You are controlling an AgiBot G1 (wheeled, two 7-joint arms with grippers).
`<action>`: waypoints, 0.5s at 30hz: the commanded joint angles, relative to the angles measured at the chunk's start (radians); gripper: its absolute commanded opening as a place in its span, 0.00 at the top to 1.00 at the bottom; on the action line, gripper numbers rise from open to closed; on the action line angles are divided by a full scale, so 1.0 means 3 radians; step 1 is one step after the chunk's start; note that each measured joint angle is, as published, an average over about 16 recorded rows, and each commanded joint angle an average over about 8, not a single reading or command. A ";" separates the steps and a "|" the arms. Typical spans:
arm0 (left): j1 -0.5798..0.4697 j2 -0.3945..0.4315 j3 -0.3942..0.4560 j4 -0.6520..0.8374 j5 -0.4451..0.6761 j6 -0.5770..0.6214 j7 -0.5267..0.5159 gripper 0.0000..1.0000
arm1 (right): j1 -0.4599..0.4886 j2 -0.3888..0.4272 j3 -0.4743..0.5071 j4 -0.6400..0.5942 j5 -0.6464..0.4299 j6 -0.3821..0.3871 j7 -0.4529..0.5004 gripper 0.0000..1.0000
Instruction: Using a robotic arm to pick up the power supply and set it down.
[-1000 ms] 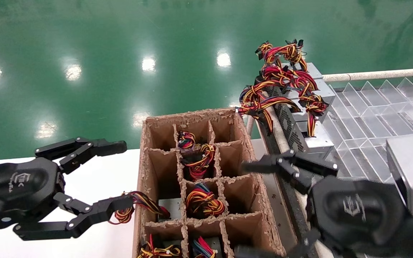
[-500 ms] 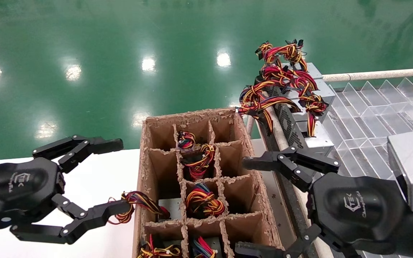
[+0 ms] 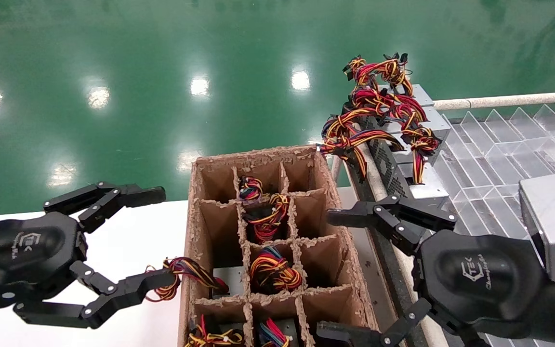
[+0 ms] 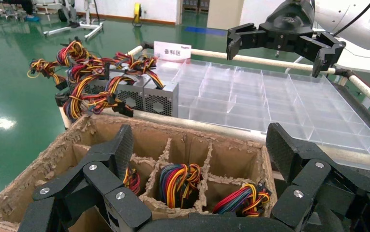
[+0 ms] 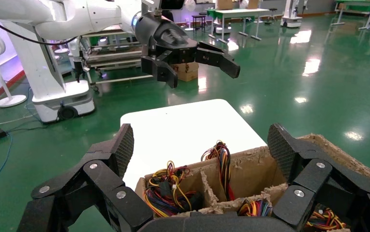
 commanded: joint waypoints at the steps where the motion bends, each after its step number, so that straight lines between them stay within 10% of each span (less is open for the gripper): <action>1: 0.0000 0.0000 0.0000 0.0000 0.0000 0.0000 0.0000 0.00 | 0.0003 0.0000 -0.0002 -0.0003 -0.0002 0.0000 0.0000 0.00; 15: 0.0000 0.0000 0.0000 0.0000 0.0000 0.0000 0.0000 0.00 | 0.0011 -0.0002 -0.0005 -0.0008 -0.0005 -0.0003 -0.0003 0.00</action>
